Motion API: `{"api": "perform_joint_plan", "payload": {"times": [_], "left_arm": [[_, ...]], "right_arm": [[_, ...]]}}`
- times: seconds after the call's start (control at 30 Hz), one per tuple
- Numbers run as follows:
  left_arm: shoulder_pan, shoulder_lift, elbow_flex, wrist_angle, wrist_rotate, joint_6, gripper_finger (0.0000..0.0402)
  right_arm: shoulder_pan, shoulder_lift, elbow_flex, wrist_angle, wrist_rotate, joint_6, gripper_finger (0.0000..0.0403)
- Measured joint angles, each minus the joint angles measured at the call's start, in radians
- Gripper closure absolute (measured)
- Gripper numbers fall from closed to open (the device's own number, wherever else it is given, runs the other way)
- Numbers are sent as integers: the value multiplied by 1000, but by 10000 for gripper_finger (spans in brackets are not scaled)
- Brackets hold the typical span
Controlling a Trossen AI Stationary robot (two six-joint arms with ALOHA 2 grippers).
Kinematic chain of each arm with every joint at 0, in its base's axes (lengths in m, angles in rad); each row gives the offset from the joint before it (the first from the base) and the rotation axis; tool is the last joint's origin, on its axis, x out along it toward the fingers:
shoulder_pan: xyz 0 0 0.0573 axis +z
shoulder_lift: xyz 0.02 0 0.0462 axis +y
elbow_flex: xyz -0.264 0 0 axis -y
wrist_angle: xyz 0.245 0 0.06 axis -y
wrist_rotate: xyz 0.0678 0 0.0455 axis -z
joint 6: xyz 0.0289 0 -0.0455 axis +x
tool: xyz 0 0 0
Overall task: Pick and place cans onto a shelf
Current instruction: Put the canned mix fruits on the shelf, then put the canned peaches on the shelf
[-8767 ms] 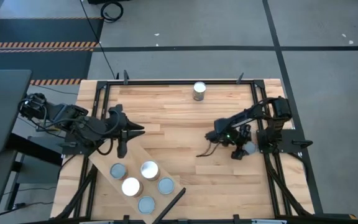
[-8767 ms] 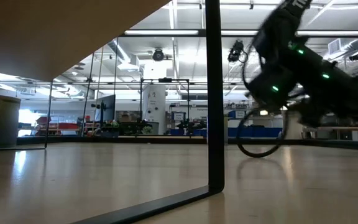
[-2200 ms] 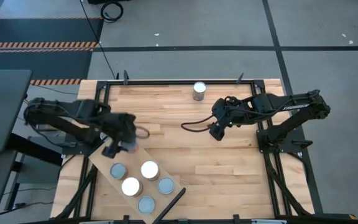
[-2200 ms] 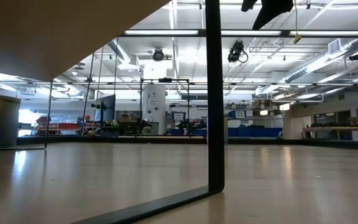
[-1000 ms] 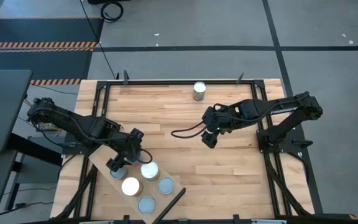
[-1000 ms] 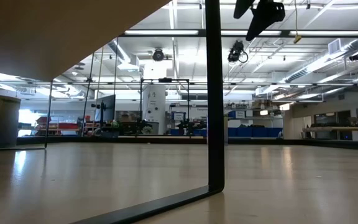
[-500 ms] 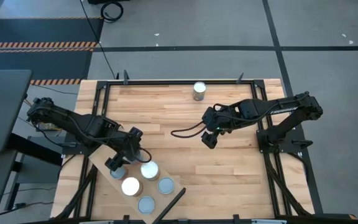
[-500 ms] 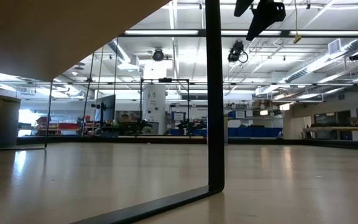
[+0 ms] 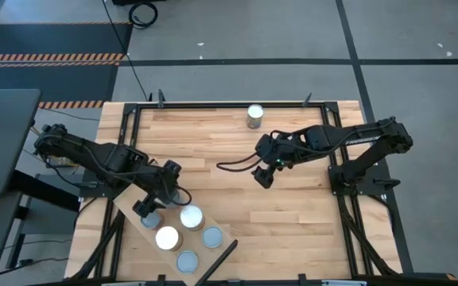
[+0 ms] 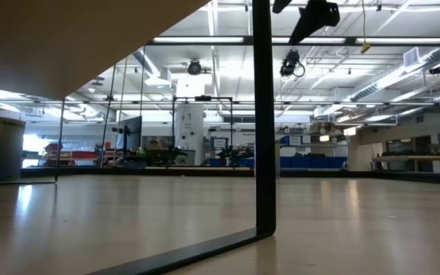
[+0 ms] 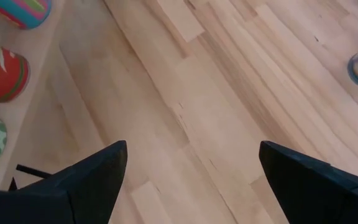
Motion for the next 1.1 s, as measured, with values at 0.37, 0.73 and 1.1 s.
{"api": "perform_joint_plan", "payload": {"times": [0.37,0.73,1.1], "left_arm": [[-11,0,186,-134,-1,-98,59],[0,-66,431,-212,-172,-338,59],[40,-121,429,-186,-437,-406,59]], "right_arm": [[-8,5,0,67,202,-17,30],[-256,4,-110,136,401,35,30],[-625,6,-383,590,117,-234,8]]}}
